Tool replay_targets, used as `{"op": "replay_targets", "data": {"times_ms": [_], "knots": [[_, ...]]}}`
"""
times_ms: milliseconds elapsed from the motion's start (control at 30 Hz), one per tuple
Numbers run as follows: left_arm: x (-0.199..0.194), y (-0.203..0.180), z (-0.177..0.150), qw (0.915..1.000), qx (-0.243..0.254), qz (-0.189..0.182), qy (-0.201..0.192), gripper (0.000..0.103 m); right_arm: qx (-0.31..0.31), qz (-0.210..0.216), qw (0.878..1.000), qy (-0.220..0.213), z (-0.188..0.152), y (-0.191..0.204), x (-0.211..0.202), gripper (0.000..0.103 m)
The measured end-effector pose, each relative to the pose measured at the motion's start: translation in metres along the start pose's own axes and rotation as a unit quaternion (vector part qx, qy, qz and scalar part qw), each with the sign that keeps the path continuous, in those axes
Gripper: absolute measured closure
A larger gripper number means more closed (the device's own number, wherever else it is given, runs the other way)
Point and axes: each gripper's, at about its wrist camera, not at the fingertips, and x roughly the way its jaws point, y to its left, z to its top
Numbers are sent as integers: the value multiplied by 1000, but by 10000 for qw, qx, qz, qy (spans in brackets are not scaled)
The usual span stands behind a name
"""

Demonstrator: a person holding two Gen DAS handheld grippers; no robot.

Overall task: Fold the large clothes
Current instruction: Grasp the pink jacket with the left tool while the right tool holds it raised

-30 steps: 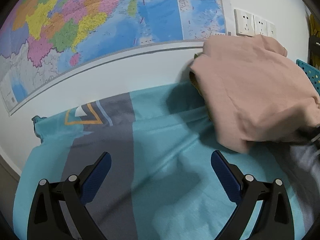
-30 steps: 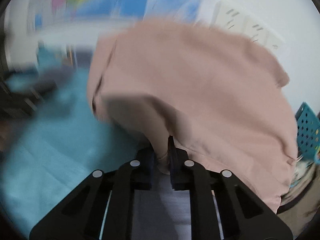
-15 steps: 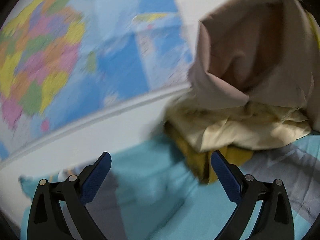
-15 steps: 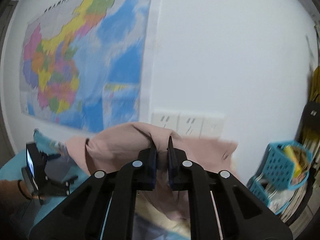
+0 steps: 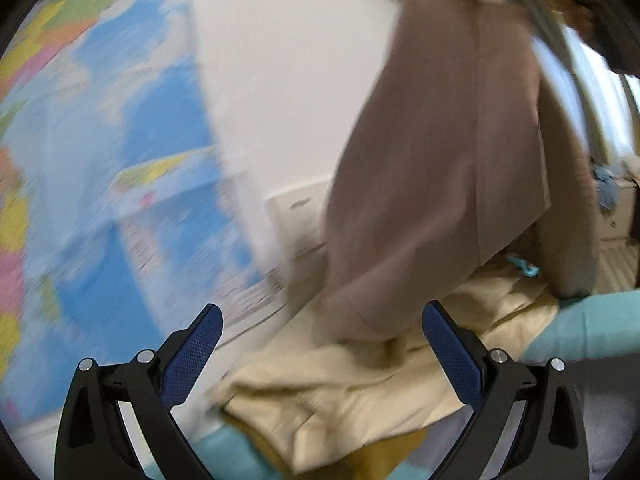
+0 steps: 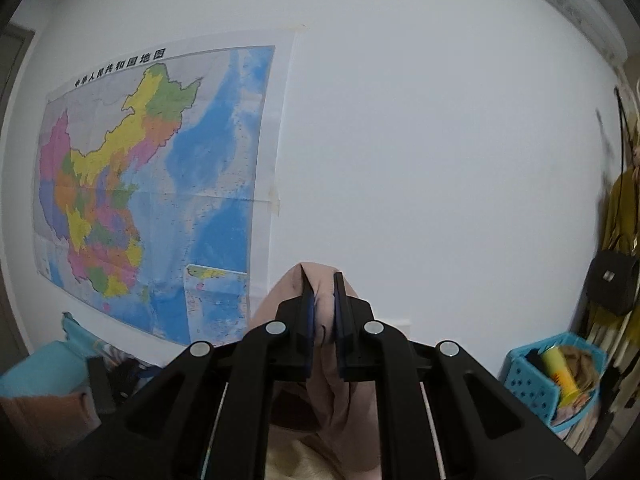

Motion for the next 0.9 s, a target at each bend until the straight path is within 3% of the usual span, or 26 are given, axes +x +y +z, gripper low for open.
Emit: {"op": "replay_targets", "data": {"times_ms": [67, 200, 367, 433, 467, 533, 600, 733, 800, 900], "knots": [[8, -21, 2, 9982, 573, 53, -162, 6, 35, 17, 10000, 34, -1, -3, 3, 95], [27, -46, 2, 9916, 1258, 224, -208, 6, 89, 144, 9998, 129, -5, -6, 6, 95], [66, -63, -7, 9794, 1993, 274, 159, 8, 136, 158, 9996, 184, -11, -12, 7, 95], [89, -68, -12, 9728, 2219, 362, 558, 41, 135, 145, 9996, 222, -14, -13, 6, 95], [96, -68, -12, 9729, 2181, 316, 702, 78, 122, 129, 9996, 237, -14, -13, 6, 95], [103, -63, -4, 9776, 1870, 281, 921, 89, 142, 90, 9995, 258, -13, -15, 3, 95], [91, -50, 18, 9870, 1391, 337, 732, 94, 157, -3, 9997, 185, -7, -19, -8, 95], [52, -6, 81, 9968, 469, 599, 235, 95, 127, -132, 9997, -170, 21, -27, -46, 95], [28, 18, 113, 9982, 10, 602, -3, 95, 101, -231, 9984, -515, 42, -30, -79, 95], [-29, 49, 157, 9937, -469, 812, -614, 95, 71, -185, 9957, -908, 69, -34, -128, 95]]}}
